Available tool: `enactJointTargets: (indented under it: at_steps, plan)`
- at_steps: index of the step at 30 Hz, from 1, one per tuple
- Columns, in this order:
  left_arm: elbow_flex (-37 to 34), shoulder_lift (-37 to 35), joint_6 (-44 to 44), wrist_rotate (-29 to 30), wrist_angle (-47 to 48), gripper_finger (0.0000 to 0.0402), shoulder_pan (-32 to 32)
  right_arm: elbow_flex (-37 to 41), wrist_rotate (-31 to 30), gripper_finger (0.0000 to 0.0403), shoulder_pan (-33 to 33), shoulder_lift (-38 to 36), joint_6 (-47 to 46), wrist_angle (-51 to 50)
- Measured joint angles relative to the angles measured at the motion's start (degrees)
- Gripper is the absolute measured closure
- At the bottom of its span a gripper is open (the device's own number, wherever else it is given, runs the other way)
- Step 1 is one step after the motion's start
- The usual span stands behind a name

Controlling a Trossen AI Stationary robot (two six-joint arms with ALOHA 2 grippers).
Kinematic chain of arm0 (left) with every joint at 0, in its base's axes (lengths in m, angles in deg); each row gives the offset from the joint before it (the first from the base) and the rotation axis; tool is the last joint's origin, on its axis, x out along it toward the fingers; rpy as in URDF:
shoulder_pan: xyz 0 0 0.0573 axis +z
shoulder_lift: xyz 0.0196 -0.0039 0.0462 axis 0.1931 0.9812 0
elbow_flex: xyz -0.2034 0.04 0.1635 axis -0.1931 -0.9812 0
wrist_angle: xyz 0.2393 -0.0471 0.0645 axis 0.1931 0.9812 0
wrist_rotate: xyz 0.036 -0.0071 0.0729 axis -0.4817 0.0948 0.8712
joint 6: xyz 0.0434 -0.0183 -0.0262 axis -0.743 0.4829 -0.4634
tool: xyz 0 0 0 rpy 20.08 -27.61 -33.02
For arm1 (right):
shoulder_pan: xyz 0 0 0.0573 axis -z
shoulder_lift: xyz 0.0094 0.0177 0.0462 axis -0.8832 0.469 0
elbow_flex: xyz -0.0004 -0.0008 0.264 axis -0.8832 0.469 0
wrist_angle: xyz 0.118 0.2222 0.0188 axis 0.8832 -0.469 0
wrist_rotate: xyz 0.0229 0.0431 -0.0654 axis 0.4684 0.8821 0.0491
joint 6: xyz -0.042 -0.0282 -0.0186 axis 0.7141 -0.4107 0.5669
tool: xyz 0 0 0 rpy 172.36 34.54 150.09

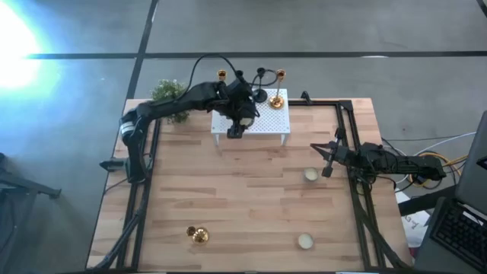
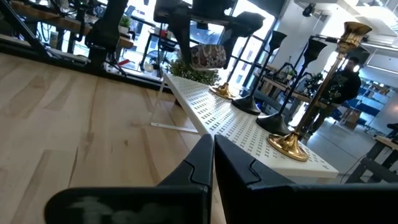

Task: Pick & Place candle stick holders
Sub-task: Put the black scented candle on the shelf

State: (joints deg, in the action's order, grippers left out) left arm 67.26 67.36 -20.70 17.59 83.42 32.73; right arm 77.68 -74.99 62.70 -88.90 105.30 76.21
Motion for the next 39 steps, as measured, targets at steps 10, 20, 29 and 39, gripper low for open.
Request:
enactJointTargets:
  at_steps: [10, 20, 29, 39]
  plan:
    - [12.2, 8.7, -1.8, 0.0, 9.6, 0.0098, 2.3, 0.0, 0.0, 0.0394, 0.0, 0.0, 0.0, 0.0]
    - [26.3, 18.1, -2.6, -0.1, 17.9, 0.0098, 4.3, 0.0, 0.0, 0.0394, 0.0, 0.0, 0.0, 0.0]
    - [27.3, 20.2, -1.7, 0.0, 18.6, 0.0098, 5.1, 0.0, 0.0, 0.0394, 0.0, 0.0, 0.0, 0.0]
    - [27.3, 20.2, -3.3, 0.0, 18.5, 0.0098, 5.1, 0.0, 0.0, 0.0394, 0.0, 0.0, 0.0, 0.0]
